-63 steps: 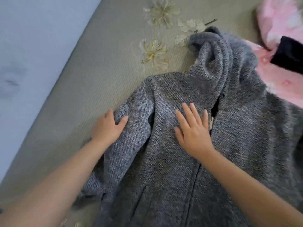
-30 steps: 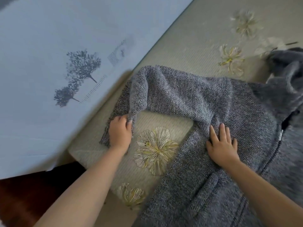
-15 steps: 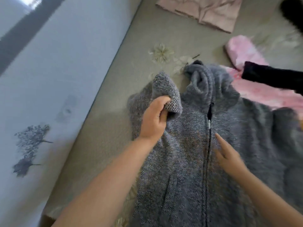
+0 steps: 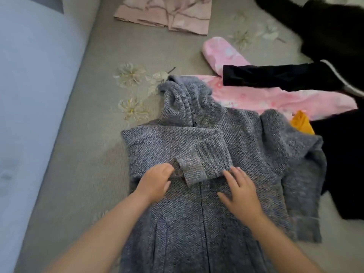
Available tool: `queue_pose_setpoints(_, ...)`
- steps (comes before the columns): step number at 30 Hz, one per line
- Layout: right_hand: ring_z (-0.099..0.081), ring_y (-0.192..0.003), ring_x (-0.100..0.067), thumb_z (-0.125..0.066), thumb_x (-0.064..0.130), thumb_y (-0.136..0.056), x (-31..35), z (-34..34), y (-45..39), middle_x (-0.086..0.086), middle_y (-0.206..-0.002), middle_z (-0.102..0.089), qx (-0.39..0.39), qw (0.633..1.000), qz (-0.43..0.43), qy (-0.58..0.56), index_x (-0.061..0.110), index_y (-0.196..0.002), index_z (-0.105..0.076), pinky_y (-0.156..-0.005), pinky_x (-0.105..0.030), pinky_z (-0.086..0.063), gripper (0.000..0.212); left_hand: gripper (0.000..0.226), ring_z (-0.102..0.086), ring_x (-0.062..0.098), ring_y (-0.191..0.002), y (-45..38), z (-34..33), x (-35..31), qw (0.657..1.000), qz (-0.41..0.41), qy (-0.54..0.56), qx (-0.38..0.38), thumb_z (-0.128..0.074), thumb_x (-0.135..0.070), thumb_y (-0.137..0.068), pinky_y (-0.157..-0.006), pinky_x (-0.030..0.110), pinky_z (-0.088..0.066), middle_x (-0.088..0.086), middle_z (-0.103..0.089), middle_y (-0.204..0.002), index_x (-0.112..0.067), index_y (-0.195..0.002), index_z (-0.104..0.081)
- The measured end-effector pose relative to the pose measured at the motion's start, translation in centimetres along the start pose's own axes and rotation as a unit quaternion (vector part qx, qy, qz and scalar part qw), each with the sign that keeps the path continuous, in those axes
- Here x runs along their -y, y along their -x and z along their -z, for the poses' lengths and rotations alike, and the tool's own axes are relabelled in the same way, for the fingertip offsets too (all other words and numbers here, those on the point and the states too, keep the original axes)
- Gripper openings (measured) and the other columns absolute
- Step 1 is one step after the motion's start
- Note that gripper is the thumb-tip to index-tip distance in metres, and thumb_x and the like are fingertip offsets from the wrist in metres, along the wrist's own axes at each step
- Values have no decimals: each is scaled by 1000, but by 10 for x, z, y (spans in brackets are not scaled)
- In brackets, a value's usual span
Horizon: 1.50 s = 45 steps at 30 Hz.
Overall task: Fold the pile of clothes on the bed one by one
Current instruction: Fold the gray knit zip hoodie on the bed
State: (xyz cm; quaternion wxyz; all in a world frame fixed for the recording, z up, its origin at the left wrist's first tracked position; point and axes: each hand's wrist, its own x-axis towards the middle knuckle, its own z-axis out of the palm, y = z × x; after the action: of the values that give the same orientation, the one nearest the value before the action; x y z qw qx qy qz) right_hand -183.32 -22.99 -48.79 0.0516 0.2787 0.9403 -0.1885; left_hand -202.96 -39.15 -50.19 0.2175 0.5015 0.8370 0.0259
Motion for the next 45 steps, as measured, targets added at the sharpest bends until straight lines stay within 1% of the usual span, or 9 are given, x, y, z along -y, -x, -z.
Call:
queue_pose_setpoints(5,7,-142,-29,-51,35,-91,28,-33,-43,-8,-155,7,129,983,20,132,29,-146,0,-110,-55,6,75,57,-19,22,-136,1,-5,15,985,134,-110,19,-50,-15,-87,-109,33,-19,7,-25,-144,-13,-138,-25)
queue_pose_setpoints(12,-55,-84,-21,-43,11,-92,19,-17,-66,-3,-95,-64,-73,992,-78,-63,11,-102,-61,-67,-26,-33,20,61,-13,34,-138,10,-12,38,968,247,-38,-14,-42,0,-89,-109,42,-23,11,-8,-151,-16,-144,-21)
queue_pose_setpoints(18,-55,-61,-9,-45,31,-96,-56,25,-44,-4,-86,-58,-220,708,-432,-513,12,-86,-50,-46,-26,-48,22,67,-41,33,-116,14,-11,45,950,295,79,-63,-55,-6,-82,-94,41,-38,16,-32,-138,-14,-141,-25)
queue_pose_setpoints(21,-54,-56,-21,-47,27,-95,-71,21,-20,-16,-82,-61,-94,816,-468,-327,1,-95,-56,-50,-30,-42,27,68,-47,36,-107,11,-11,46,928,339,114,-102,-63,-8,-77,-87,44,-42,19,-39,-128,-9,-137,-30)
queue_pose_setpoints(27,-57,-91,-43,-71,-2,-74,-48,30,-42,-27,-95,-62,-185,980,-76,-6,-10,-100,-62,-77,-44,-46,29,56,-50,40,-98,8,-23,45,880,428,169,-115,-58,3,-76,-75,42,-41,26,-49,-114,-3,-128,-39)
queue_pose_setpoints(31,-15,-140,-31,-45,33,-94,-43,22,-85,-13,-152,-19,41,990,-12,137,18,-143,-29,-112,-47,-15,53,56,-52,42,-88,12,-12,62,923,328,106,-168,-53,15,-69,-66,43,-42,27,-51,-105,-4,-122,-50)
queue_pose_setpoints(35,15,-141,-22,-18,51,-96,-40,-14,-100,3,-154,16,151,974,-7,167,36,-145,3,-113,-47,4,55,78,-61,46,-71,34,-16,92,963,179,-59,-194,-71,26,-36,-51,48,-50,29,-61,-90,-11,-104,-66)
queue_pose_setpoints(41,15,-141,-21,-12,54,-94,-38,-34,-101,4,-154,17,191,956,-46,219,37,-144,11,-112,-49,4,57,74,-8,24,-140,38,-35,113,949,267,-51,158,-47,-32,-88,-112,42,-20,0,2,-154,-21,-147,-3)
queue_pose_setpoints(45,12,-142,-25,-14,53,-94,-30,-32,-103,0,-154,16,204,948,-50,241,33,-145,9,-112,-52,-2,59,62,-30,26,-133,19,7,128,951,214,39,221,-42,-37,-84,-107,34,-30,14,-27,-147,-10,-139,-35)
